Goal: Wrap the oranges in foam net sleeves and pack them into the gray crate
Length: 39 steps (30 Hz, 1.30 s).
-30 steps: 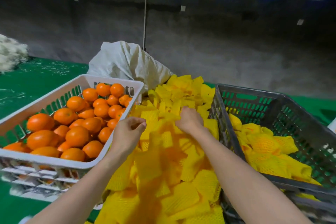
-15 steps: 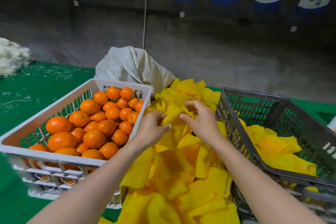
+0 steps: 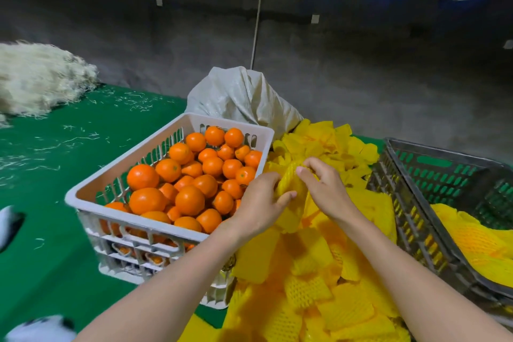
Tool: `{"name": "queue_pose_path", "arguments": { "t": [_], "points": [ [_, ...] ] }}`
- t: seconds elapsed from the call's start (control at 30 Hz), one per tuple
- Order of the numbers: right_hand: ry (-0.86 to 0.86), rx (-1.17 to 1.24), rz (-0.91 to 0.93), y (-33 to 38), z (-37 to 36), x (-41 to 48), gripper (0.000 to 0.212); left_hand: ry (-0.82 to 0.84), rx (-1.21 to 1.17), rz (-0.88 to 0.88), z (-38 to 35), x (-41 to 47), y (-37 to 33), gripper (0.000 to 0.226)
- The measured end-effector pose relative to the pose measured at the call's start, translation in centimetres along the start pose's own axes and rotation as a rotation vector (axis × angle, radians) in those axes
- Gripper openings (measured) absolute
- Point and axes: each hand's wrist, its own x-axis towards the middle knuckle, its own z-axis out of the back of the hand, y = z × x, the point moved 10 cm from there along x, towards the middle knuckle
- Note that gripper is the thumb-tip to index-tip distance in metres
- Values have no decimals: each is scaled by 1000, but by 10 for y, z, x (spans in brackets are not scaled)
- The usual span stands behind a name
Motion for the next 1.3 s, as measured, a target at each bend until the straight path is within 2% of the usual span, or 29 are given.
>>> {"name": "queue_pose_path", "arguments": {
  "t": [0.07, 0.17, 0.23, 0.27, 0.33, 0.37, 0.4, 0.43, 0.47, 0.53, 0.57, 0.67, 0.77, 0.83, 0.87, 0.93, 0.97, 1.03, 1.1, 1.17, 1.3],
  "points": [
    [-120, 51, -4, 2, -1, 1, 21, -42, 78, -146, 12, 0, -14, 31],
    [-240, 73, -14, 7, -15, 9, 16, -55, 164, -213, 30, 6, -9, 27],
    [-311, 119, -44, 6, -25, 18, 16, -57, 20, -228, 42, 12, -2, 20],
    [-346, 148, -68, 5, -30, 23, 17, -63, -142, -168, 53, 18, 9, 14],
    [-364, 215, -105, 2, -45, 32, 20, -92, -531, 143, 70, 30, 55, 37],
    [-335, 244, -114, 2, -57, 36, 22, -109, -615, 292, 75, 32, 81, 44],
    [-288, 259, -116, 2, -71, 37, 26, -119, -577, 380, 82, 34, 106, 41],
    [-230, 266, -111, 3, -86, 37, 29, -91, -403, 422, 90, 37, 127, 29],
    [-169, 274, -103, 3, -102, 35, 31, 15, -133, 450, 92, 38, 145, 15],
    [-64, 297, -102, 0, -129, 28, 30, 337, 365, 499, 75, 28, 182, 31],
    [-36, 310, -110, -3, -136, 26, 30, 467, 505, 530, 67, 18, 199, 38],
    [-12, 347, -125, -8, -140, 25, 29, 632, 704, 525, 55, 2, 219, 47],
    [35, 380, -151, -7, -141, 26, 28, 581, 750, 474, 58, 7, 220, 52],
    [69, 462, -228, -10, -142, 26, 26, 479, 568, 555, 65, 9, 218, 56],
    [77, 523, -285, -13, -139, 26, 24, 412, 356, 634, 69, 8, 216, 61],
    [90, 663, -374, -19, -128, 26, 18, 268, -264, 744, 67, 5, 200, 70],
    [108, 750, -391, -18, -120, 25, 17, 217, -551, 750, 64, 6, 185, 72],
    [154, 950, -377, -12, -101, 21, 20, 190, -892, 696, 54, 13, 155, 70],
    [199, 1048, -355, -3, -84, 11, 19, 217, -1082, 651, 38, 18, 121, 66],
    [242, 1044, -332, 3, -72, -2, 16, 248, -1200, 654, 17, 18, 90, 66],
    [304, 919, -256, 10, -55, -25, 16, 253, -1262, 716, -22, 8, 49, 44]
  ]
}}
